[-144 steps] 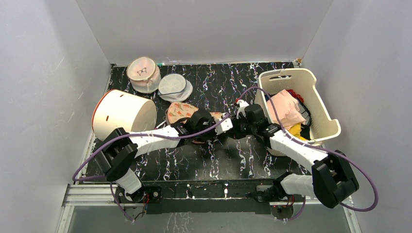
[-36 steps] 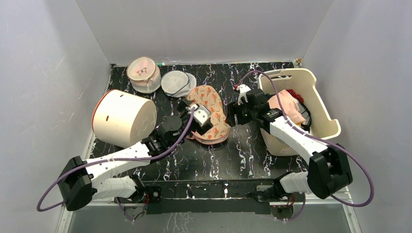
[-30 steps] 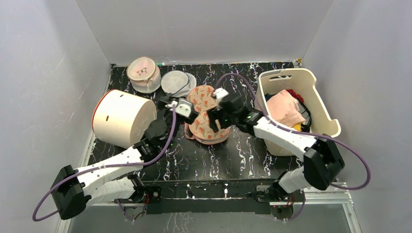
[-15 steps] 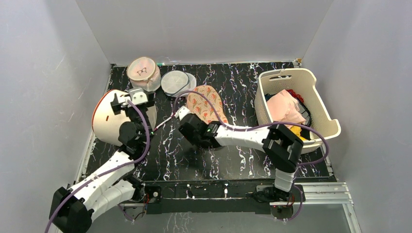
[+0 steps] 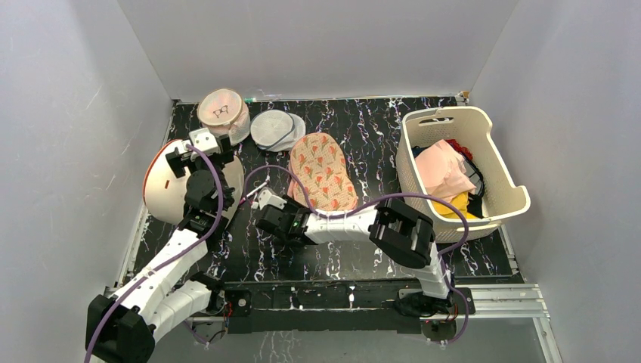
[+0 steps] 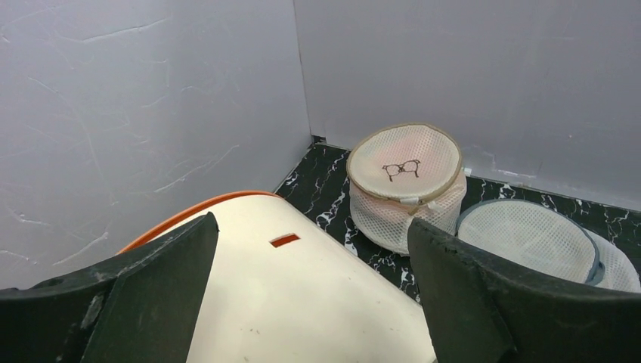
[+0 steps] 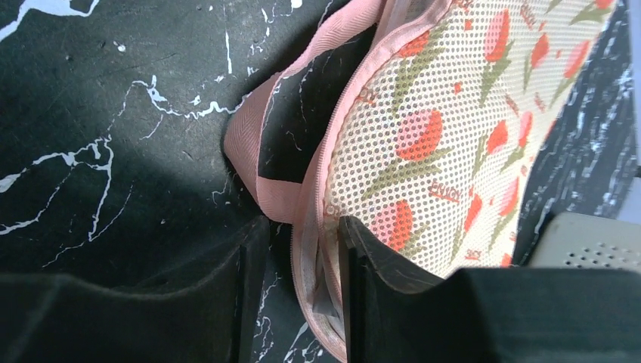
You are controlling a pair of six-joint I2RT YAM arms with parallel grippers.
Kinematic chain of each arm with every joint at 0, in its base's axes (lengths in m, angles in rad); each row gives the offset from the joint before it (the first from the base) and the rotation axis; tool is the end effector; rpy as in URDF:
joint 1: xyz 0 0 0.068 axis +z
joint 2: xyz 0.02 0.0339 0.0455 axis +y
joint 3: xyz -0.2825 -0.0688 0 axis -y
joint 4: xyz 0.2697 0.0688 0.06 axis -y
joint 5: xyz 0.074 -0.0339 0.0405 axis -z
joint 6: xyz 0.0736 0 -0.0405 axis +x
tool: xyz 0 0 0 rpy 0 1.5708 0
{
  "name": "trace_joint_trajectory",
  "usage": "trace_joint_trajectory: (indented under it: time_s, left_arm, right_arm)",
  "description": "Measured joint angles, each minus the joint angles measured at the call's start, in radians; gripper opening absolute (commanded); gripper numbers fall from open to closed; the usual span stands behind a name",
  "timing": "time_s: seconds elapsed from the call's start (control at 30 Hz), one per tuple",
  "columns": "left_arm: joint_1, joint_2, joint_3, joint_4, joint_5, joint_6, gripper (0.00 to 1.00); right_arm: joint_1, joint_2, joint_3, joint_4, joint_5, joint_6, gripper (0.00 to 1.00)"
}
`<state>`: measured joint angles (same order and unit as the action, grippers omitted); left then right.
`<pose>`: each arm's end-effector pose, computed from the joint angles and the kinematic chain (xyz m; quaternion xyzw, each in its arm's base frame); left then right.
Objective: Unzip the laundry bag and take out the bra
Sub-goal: Open the laundry bag at the center of the board.
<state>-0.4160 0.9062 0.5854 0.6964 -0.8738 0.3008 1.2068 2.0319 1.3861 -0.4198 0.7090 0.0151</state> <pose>0.2363 -0.0427 0.3522 -0.1487 0.6001 0.1946 0.7615 0.2086 0.4128 0.1385 -0.4378 0.8003 -0.1409 0.3848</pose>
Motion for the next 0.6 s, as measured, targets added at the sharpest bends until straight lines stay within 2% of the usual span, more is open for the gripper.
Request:
trace_joint_trajectory:
  time_s: [0.3,0.47,0.6]
  left_arm:
    - [0.001,-0.001,0.005,-0.047,0.025,-0.045,0.93]
    - [0.001,0.000,0.011,-0.061,0.037,-0.061,0.92]
    - [0.001,0.003,0.011,-0.073,0.045,-0.068,0.92]
  right_arm:
    - [0.034,0.008,0.033,-0.031,0.090,-0.018,0.43]
    - [0.034,0.007,0.031,-0.027,0.094,-0.018,0.40]
    - [0.034,0.007,0.024,-0.026,0.111,-0.019,0.32]
